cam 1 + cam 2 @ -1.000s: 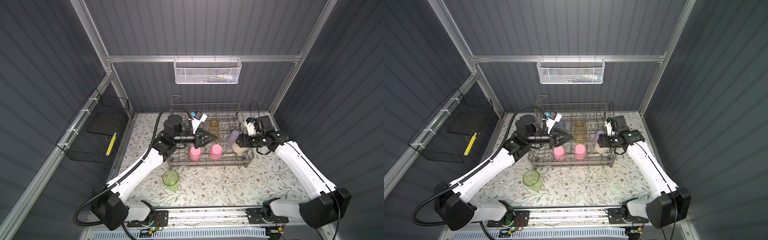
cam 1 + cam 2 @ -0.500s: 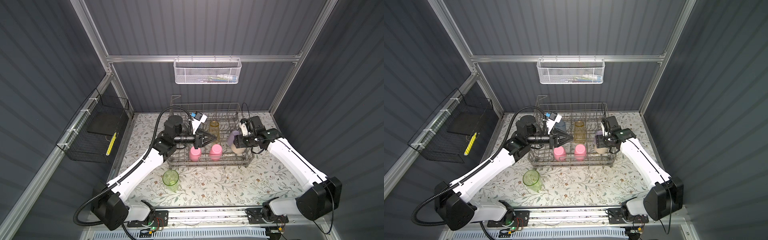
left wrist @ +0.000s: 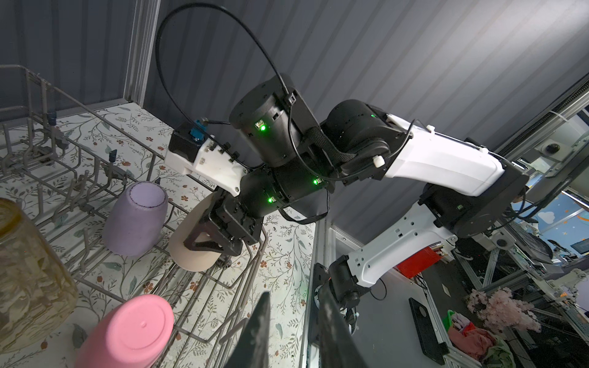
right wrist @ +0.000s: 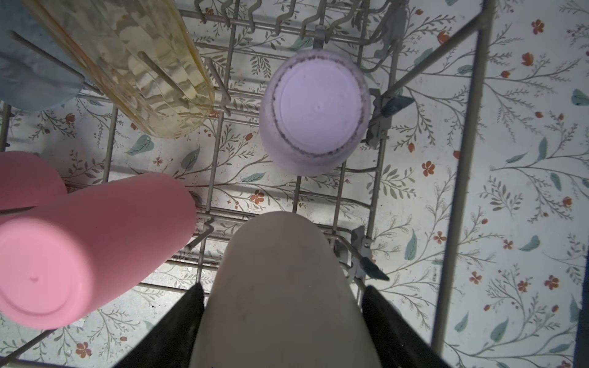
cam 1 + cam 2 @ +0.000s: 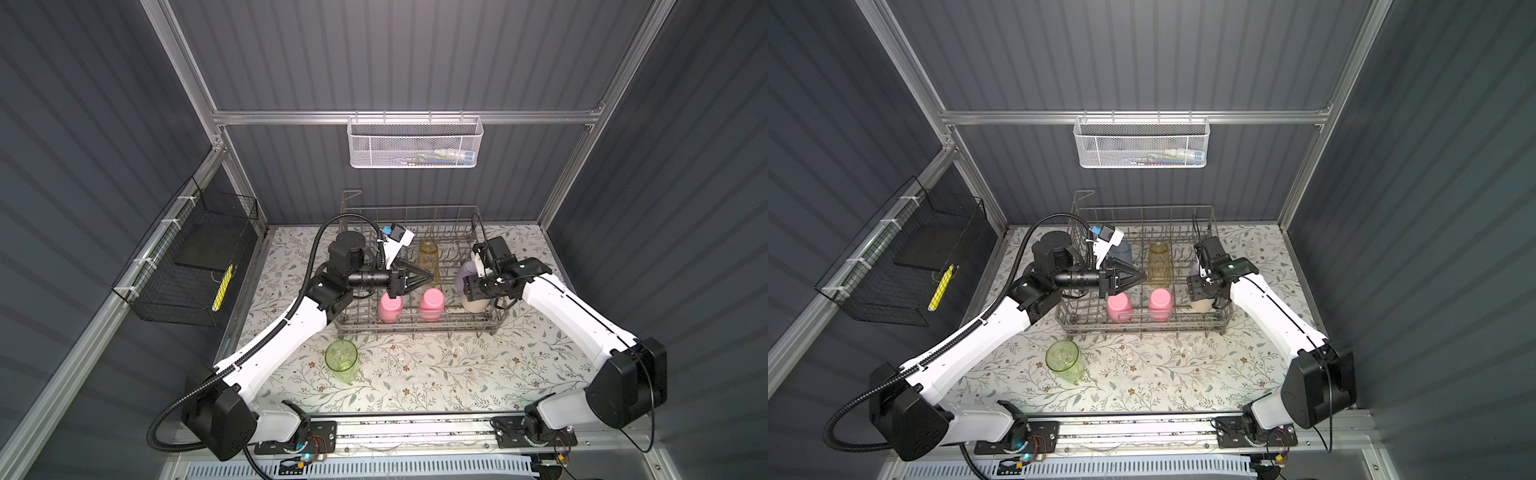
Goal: Load cups into a dish rack
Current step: Place the cup upside down at the dish rack.
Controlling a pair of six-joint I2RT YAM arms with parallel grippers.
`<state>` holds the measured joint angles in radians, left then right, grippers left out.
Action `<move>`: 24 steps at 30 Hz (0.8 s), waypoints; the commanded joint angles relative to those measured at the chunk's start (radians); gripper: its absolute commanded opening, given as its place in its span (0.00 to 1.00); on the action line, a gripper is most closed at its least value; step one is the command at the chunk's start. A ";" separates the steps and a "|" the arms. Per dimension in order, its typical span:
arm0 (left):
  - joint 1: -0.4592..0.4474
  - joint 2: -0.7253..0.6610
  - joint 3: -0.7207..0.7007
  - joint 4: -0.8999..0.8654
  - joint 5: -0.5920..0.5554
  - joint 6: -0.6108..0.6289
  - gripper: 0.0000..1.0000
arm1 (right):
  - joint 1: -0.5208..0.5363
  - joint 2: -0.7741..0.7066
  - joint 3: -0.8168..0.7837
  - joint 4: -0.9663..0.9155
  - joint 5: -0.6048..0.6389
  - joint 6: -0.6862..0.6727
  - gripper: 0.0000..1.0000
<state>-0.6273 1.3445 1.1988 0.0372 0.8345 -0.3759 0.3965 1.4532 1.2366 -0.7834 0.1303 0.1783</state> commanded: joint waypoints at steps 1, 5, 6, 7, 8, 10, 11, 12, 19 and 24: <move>0.007 -0.003 -0.015 -0.009 0.020 0.019 0.27 | 0.011 0.012 -0.020 -0.005 0.039 0.003 0.48; 0.009 -0.001 -0.015 -0.009 0.021 0.019 0.27 | 0.015 0.021 -0.038 0.000 0.036 0.010 0.50; 0.008 -0.001 -0.015 -0.009 0.021 0.019 0.27 | 0.018 0.025 -0.041 0.002 0.037 0.011 0.51; 0.008 -0.001 -0.015 -0.009 0.021 0.019 0.27 | 0.018 0.027 -0.044 0.001 0.038 0.014 0.52; 0.008 -0.003 -0.017 -0.009 0.021 0.019 0.27 | 0.021 0.031 -0.046 0.004 0.036 0.017 0.53; 0.008 -0.004 -0.019 -0.009 0.020 0.019 0.27 | 0.025 0.034 -0.054 0.009 0.031 0.021 0.54; 0.008 -0.004 -0.020 -0.010 0.020 0.019 0.27 | 0.027 0.037 -0.058 0.012 0.031 0.025 0.54; 0.007 -0.004 -0.020 -0.009 0.018 0.019 0.27 | 0.029 0.039 -0.061 0.014 0.032 0.028 0.55; 0.008 -0.007 -0.025 -0.010 0.019 0.019 0.26 | 0.043 0.052 -0.088 0.027 0.037 0.045 0.57; 0.008 -0.007 -0.027 -0.008 0.020 0.019 0.26 | 0.048 0.053 -0.106 0.037 0.034 0.057 0.58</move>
<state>-0.6266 1.3445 1.1824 0.0372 0.8371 -0.3759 0.4286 1.4971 1.1496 -0.7296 0.1833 0.2131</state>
